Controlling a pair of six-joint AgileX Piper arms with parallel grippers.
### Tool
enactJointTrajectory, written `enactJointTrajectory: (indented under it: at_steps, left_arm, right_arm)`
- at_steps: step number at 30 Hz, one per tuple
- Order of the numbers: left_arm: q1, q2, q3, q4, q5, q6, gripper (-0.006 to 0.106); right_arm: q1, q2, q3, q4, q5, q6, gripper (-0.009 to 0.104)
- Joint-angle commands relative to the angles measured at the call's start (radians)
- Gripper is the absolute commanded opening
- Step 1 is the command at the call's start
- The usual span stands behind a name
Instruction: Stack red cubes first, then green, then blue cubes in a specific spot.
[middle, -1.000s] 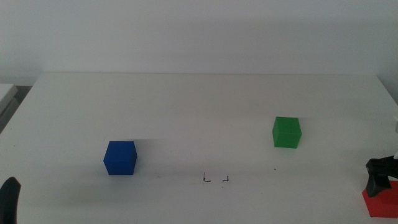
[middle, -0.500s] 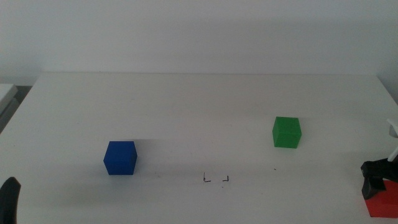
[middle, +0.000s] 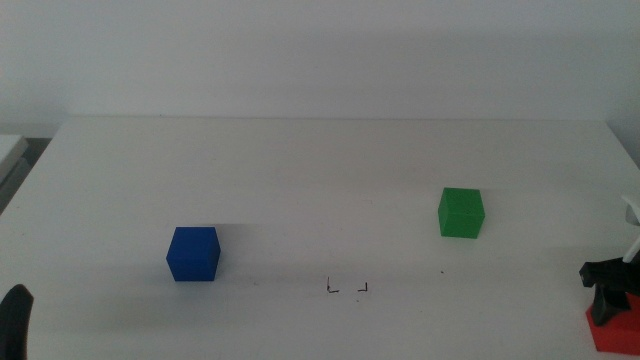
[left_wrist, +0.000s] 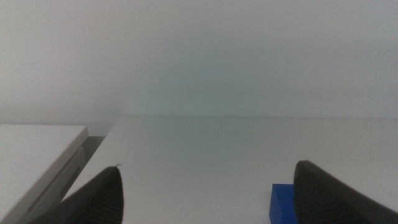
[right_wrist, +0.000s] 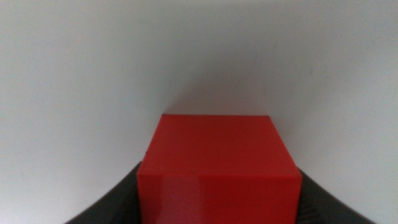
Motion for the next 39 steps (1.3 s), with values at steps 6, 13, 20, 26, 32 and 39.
enactJointTrajectory:
  at_steps: [6, 13, 20, 26, 32, 39]
  left_arm:
    - [0.003, -0.004, 0.001, 0.003, -0.014, -0.001, 0.092]
    - [0.003, -0.004, 0.001, 0.003, -0.014, -0.001, 0.092]
    - [0.003, -0.004, 0.001, 0.003, -0.014, -0.001, 0.092]
    - [0.003, -0.004, 0.001, 0.003, -0.014, -0.001, 0.092]
    - [0.003, -0.004, 0.001, 0.003, -0.014, -0.001, 0.092]
    - [0.003, -0.004, 0.001, 0.003, -0.014, -0.001, 0.092]
  right_arm:
    - [0.118, -0.008, -0.135, -0.086, 0.169, 0.193, 0.022]
    - [0.296, -0.004, -0.347, -0.086, 0.297, 0.367, 0.023]
    - [0.447, 0.073, -0.538, -0.089, 0.332, 0.51, 0.023]
    - [0.563, 0.19, -0.664, -0.073, 0.332, 0.558, 0.023]
    - [0.659, 0.295, -0.802, -0.059, 0.332, 0.599, 0.023]
    - [0.751, 0.401, -0.897, -0.053, 0.332, 0.636, 0.023]
